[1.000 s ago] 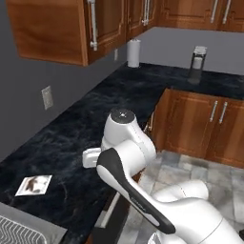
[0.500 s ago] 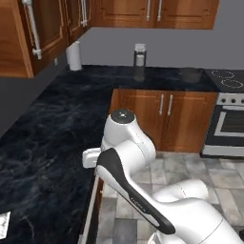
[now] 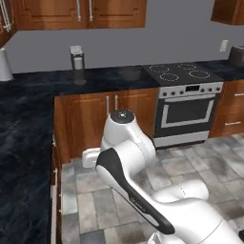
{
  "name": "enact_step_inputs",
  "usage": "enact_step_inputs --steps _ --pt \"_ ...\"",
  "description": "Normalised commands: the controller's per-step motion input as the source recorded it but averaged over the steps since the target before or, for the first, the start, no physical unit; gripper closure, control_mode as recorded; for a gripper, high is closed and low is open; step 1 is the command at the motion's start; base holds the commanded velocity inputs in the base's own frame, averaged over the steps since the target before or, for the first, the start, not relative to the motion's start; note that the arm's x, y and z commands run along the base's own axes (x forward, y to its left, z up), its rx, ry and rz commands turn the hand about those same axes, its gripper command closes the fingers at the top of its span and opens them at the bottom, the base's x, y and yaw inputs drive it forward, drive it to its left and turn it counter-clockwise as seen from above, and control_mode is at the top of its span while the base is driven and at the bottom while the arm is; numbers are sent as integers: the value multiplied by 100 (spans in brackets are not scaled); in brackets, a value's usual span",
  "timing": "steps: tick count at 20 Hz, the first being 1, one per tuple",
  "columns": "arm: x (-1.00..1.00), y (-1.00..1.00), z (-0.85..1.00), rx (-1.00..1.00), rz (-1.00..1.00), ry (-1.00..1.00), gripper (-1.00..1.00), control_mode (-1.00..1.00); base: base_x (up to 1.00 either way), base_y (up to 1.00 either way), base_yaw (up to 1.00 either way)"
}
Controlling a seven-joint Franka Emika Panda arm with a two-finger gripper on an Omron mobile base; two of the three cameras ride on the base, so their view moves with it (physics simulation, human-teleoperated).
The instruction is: Turn on the sink faucet. Then move the squash from the counter to the sink. Turn off the sink. Move the vegetable from the sink to the pot next to the stove. Finally move the pot to the front left burner.
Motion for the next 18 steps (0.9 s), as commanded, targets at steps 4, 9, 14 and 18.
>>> enact_step_inputs --steps 4,9,14,18 --pt "0 0 0 0 0 0 100 100 27 -53 -45" --pt "0 0 0 0 0 0 100 100 44 -50 -37" --pt "0 0 0 0 0 0 100 100 62 -65 -20" --pt "0 0 0 0 0 0 100 100 69 -65 -12"
